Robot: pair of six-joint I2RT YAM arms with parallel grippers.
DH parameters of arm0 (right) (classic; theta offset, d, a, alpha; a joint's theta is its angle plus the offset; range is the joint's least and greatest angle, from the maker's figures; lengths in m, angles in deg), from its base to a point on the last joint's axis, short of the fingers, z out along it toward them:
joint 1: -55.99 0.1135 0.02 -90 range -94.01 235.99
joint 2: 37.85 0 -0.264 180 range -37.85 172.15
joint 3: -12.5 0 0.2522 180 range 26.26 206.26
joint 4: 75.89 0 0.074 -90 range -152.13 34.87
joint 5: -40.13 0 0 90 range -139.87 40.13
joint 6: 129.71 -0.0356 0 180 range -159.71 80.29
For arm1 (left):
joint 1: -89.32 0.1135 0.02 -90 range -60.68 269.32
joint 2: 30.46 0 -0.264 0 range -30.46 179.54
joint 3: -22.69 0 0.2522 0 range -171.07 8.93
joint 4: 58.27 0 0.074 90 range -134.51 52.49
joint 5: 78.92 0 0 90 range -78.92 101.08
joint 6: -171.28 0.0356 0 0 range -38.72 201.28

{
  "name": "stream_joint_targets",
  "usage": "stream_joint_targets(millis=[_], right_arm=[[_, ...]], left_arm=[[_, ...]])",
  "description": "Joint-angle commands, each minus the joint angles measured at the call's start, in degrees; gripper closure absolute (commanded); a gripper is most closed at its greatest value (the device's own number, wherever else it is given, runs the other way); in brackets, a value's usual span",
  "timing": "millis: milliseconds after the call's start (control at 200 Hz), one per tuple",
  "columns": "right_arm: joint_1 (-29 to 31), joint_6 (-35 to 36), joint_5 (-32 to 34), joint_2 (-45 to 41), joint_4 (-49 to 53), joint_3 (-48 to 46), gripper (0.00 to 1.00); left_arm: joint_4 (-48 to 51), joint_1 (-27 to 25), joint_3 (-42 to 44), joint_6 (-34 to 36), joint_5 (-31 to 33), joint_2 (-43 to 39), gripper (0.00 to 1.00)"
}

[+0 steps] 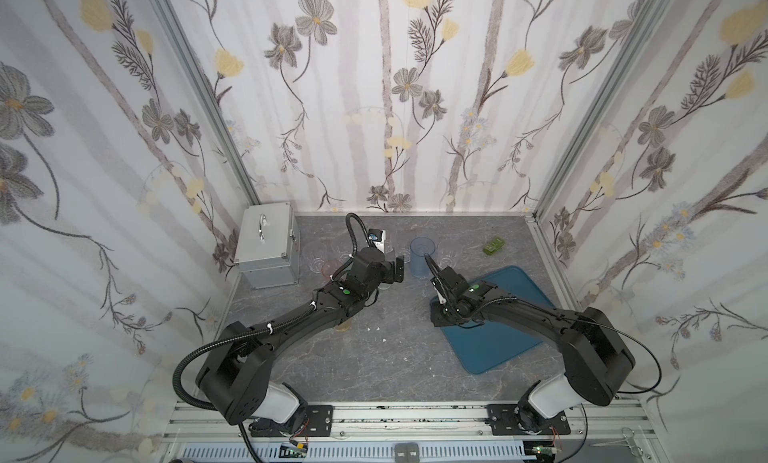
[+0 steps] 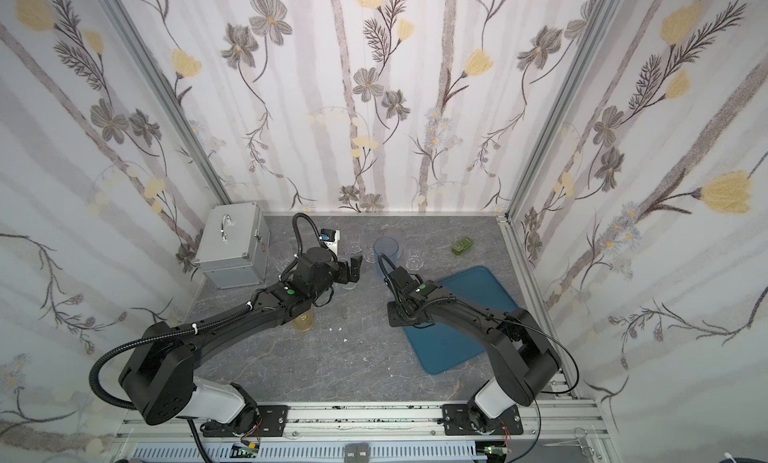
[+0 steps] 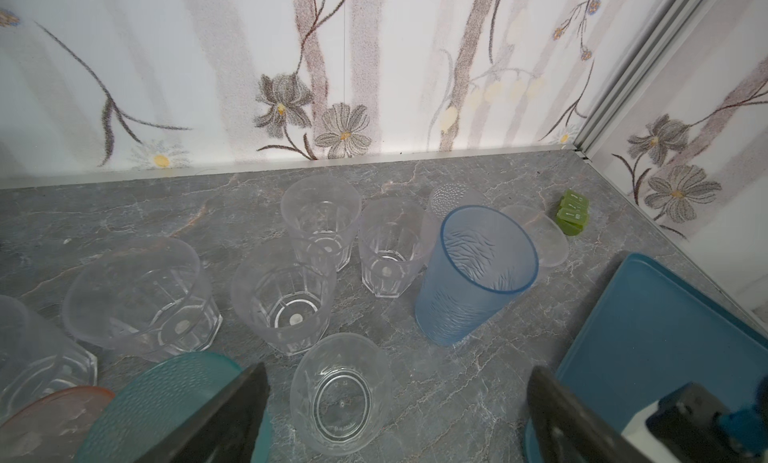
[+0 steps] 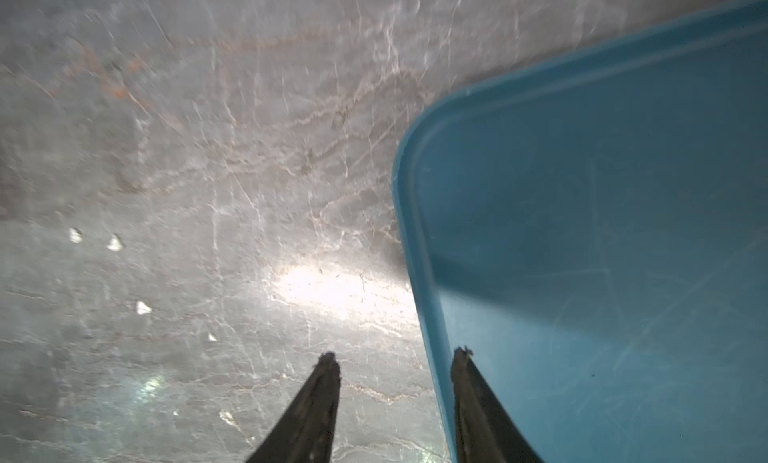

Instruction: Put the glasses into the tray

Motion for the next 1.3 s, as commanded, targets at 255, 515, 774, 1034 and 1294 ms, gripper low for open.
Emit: stream_joint_targets(millis=[255, 515, 774, 1034, 1294], right_arm=[[1.8, 0.3, 3.3, 4.4, -1.8, -3.0, 0.73], [1.8, -1.1, -0.4, 7.1, -5.4, -2.4, 0.9], [2.4, -6.4, -8.7, 8.5, -10.2, 1.2, 0.95], [2.5, -13.1, -11.6, 11.3, -16.3, 4.1, 0.97], [2.4, -19.5, -12.8, 13.2, -21.2, 5.6, 1.0]], left_arm=[[-1.3, 0.0, -0.6, -1.1, -0.2, 0.2, 0.0], [-1.3, -0.1, -1.6, -1.6, -0.5, 1.9, 0.0], [-1.3, -0.1, -0.8, -0.9, 1.1, 1.0, 0.0], [-1.3, -0.1, 2.2, -1.6, 2.1, -1.4, 0.0], [-1.2, 0.1, 3.5, -0.1, 4.6, -3.1, 0.0]])
